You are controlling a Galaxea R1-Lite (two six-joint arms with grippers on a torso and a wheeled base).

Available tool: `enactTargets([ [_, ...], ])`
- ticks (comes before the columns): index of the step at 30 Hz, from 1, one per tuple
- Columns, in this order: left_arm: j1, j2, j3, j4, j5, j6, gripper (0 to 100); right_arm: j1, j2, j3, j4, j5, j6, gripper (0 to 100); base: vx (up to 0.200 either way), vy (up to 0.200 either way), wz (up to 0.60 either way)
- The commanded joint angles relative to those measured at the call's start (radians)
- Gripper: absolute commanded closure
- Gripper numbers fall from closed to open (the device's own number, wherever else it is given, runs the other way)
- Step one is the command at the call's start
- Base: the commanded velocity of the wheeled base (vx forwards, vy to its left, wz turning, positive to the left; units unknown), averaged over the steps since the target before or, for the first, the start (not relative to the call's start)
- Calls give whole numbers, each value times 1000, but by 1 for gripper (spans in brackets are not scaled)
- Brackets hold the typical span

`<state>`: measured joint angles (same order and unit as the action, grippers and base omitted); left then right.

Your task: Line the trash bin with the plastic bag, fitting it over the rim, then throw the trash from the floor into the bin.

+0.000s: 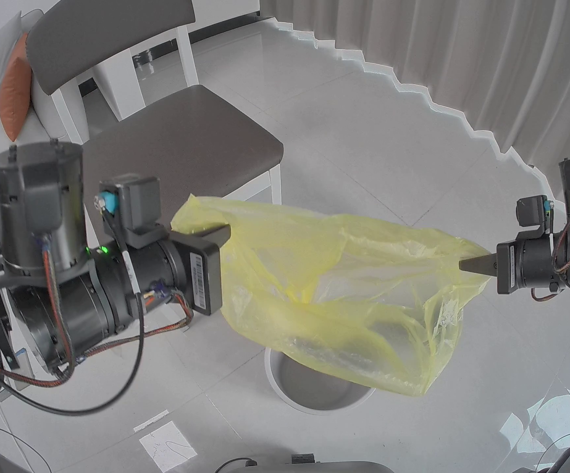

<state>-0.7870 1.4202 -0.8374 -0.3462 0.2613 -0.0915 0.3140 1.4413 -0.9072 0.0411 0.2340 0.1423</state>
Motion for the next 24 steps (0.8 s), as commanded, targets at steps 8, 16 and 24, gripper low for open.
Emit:
enactTargets([
  [8,-1,194,182,-214,0,-14,100,42,56,85,-35,4,-9,100,0,0,0],
  [16,-8,358,242,-418,0,-36,100,42,130,90,-98,5,-15,100,0,0,0],
  [24,-35,405,244,-421,0,-71,100,40,189,110,-99,5,-56,100,0,0,0],
])
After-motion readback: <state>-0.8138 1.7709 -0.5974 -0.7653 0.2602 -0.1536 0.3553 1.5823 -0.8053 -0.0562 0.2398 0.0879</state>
